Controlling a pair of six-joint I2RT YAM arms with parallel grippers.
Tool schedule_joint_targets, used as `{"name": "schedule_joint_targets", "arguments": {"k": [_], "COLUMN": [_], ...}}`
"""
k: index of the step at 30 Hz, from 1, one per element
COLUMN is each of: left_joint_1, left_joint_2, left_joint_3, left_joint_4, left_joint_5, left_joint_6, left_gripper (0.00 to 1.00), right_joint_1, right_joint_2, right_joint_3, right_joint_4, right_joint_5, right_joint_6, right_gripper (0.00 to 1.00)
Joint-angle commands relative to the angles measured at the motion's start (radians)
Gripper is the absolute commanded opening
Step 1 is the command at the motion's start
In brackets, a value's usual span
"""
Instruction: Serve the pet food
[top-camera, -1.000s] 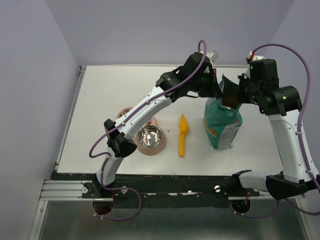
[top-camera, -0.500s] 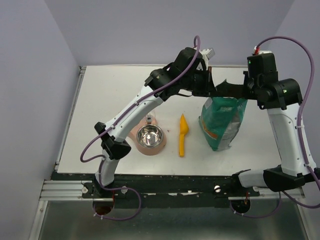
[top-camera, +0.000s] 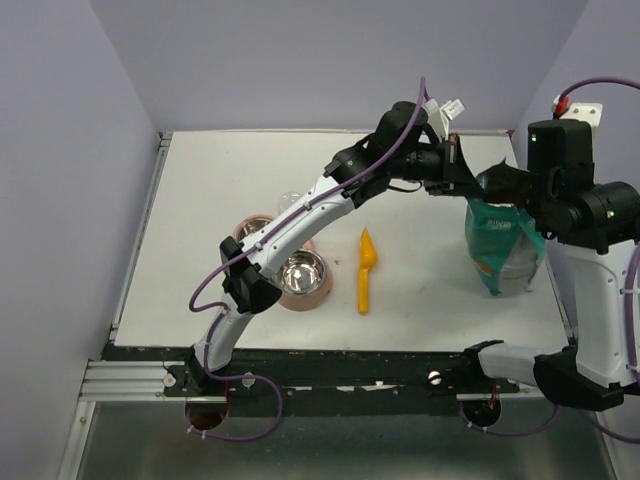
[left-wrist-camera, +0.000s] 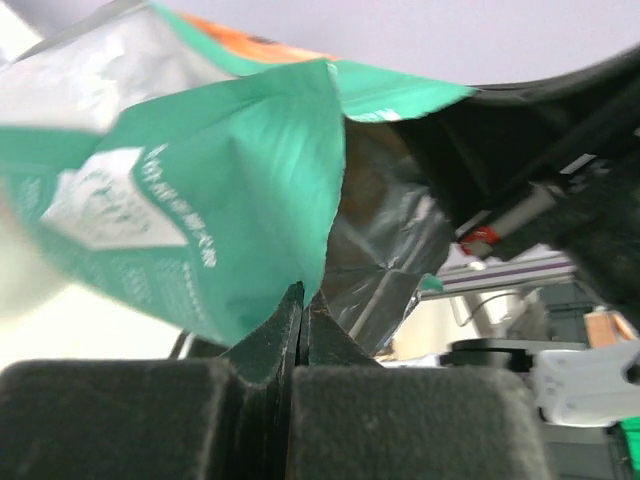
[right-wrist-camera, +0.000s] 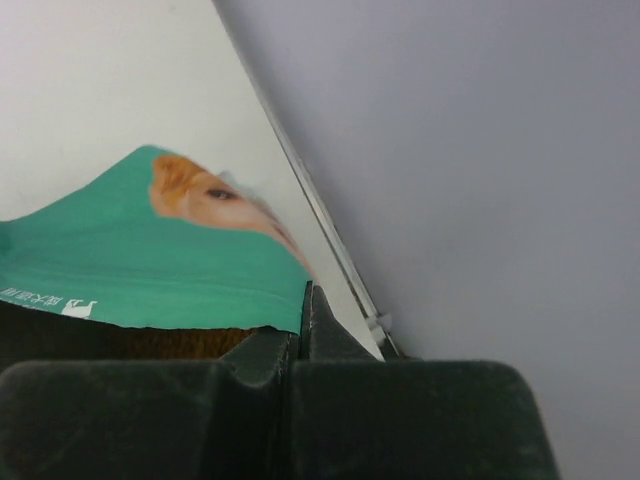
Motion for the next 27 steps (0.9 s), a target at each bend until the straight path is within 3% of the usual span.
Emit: {"name": "schedule_joint_targets", "arguments": {"k": [1,5,8,12,19,24,27], "left_joint_1": [0.001,0.023,0.026,0.035,0.081,0.080,0.063], "left_joint_2": [-0.023,-0.115,-0.161,-0.224,-0.449,-0.633,-0.692], "left_joint_3": [-0.115,-0.307,-0.368,-0.410,-0.509,-0.767,-0.971], "left_joint_4": [-0.081,-0.109,-0.175,-0.213,-0.290,-0.264,-0.204], "left_joint_5": [0.001,-0.041,-0.087,-0.095,-0.124,-0.251,-0.329], "left_joint_6": [0.172,0.300,0.389,0.436,0.516,0.466,0.429], "left_gripper": [0.00,0.00,0.04,0.34,0.74,0.69,0.58], "right_joint_1": [-0.007,-0.004,-0.005,-0.004,-0.008,-0.004,-0.005], "right_joint_2": [-0.133,-0.201,-0.268,-0.313,-0.345,-0.363,-0.376], "right_joint_3": [-0.116,-0.271,-0.404,-0.519,-0.595,-0.609,-0.587], "right_joint_4": [0.166,0.228,0.325,0.330,0.313,0.342,0.334], "right_joint_5": [0.031,-0.293,-0.546,-0.662,-0.714,-0.734,-0.703], "right_joint_6": [0.006,0.136,0.168,0.196,0.156,0.138,0.139], "right_gripper": [0.00,0.00,0.00,0.00,0.00,0.00,0.00]}}
